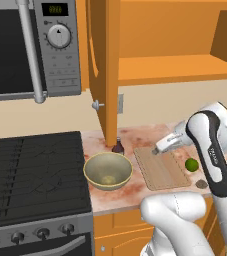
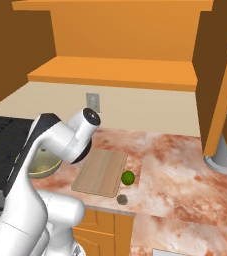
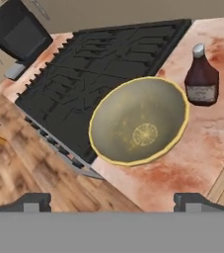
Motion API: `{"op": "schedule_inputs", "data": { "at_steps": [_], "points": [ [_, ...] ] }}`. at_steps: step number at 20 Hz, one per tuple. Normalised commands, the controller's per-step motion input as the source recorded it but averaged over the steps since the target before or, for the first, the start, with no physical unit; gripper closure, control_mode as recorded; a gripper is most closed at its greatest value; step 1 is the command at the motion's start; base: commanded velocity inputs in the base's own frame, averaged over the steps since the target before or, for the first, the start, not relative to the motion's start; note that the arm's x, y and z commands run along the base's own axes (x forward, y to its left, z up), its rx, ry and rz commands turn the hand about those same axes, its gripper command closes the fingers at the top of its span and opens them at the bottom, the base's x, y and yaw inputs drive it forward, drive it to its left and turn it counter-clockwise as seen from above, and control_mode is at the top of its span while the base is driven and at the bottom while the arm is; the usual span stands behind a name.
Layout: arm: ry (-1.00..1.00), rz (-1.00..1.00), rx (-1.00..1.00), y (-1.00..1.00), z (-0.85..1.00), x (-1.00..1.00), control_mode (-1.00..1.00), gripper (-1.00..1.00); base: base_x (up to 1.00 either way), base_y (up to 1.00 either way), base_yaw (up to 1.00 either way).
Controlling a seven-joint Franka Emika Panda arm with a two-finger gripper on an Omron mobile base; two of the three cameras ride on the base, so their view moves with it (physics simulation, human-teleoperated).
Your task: Open the cabinet. Place the bowl and condiment on the counter. Then place the lime and garlic on the cutting board.
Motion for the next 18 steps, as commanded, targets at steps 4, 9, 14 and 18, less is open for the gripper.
{"op": "schedule_inputs", "data": {
  "at_steps": [4, 9, 14, 18],
  "points": [
    [0.00, -0.05, 0.00, -0.83, 0.33, 0.00, -1.00, -1.00, 0.00, 0.00, 0.00],
    [0.00, -0.03, 0.00, -0.77, 0.25, 0.00, -1.00, -1.00, 0.00, 0.00, 0.00],
    [0.02, -0.02, 0.00, -0.43, 0.05, 0.00, -1.00, -1.00, 0.00, 0.00, 0.00],
    [0.10, -0.07, 0.00, -0.07, 0.00, 0.00, -1.00, -1.00, 0.00, 0.00, 0.00]
  ]
}}
